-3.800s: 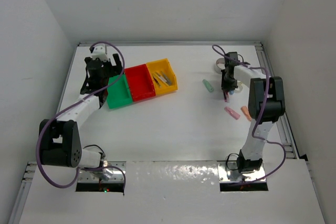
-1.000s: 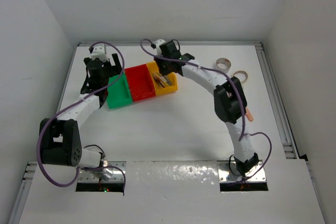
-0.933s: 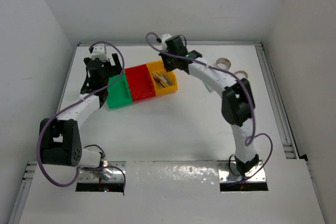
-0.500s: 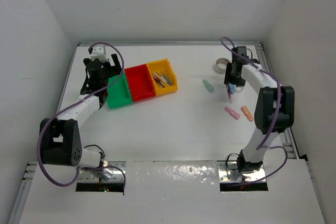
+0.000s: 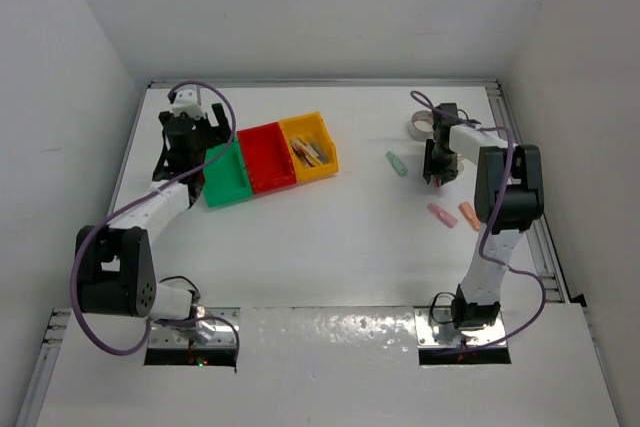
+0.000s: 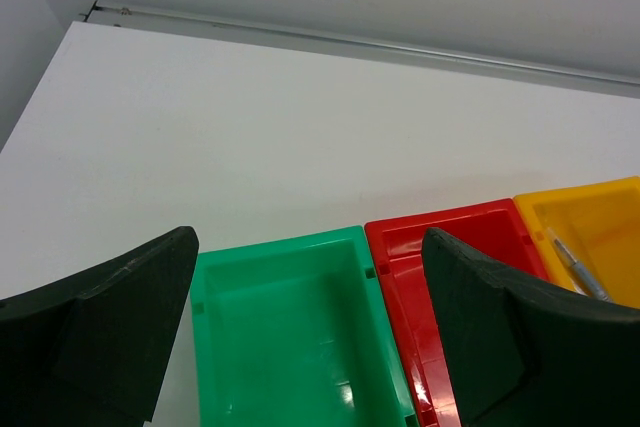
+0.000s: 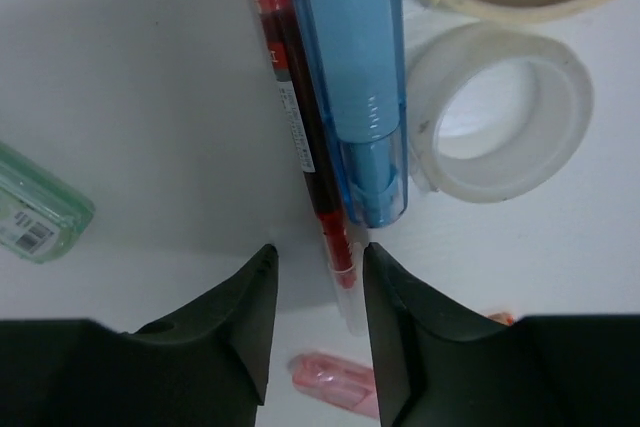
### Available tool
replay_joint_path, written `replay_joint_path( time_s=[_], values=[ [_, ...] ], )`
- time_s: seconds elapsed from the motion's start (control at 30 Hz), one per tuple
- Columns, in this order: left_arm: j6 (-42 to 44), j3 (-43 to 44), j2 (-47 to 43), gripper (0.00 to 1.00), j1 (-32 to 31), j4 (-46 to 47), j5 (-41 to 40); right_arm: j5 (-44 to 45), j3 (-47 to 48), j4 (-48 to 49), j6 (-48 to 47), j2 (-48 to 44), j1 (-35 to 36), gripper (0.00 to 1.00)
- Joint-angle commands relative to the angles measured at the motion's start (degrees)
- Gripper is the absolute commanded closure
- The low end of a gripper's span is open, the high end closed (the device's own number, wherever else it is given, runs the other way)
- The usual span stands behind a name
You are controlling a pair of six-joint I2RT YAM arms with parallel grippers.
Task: Sort the stationery into containers
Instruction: Pick up the pen from the center of the board, then place the pen in the storage box.
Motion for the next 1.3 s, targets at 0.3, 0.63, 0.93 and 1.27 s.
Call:
replay_joint_path(
  time_s=[0.3, 0.63, 0.93, 1.27],
  values=[
    [0.2, 0.9, -0.6, 0.08, 0.8, 2.5, -1.3, -1.7, 0.3, -0.3, -4.0, 1.1, 0.5, 1.0],
    [0.2, 2.0, 0.6, 0.08, 0.8, 2.5, -0.3, -1.3, 9.6, 1.2, -1.2, -10.9, 9.1, 1.0],
    [0.0, 1.9, 0.1, 0.09, 0.6, 1.9, -0.5, -3.3, 30.8, 9.8, -0.9, 2.7, 26.6, 1.0],
    [-0.3, -0.7, -1.8, 0.08, 1.3, 1.7, -2.0, -4.9, 34.3, 13.2, 1.2, 11.9, 32.7, 1.0]
  ],
)
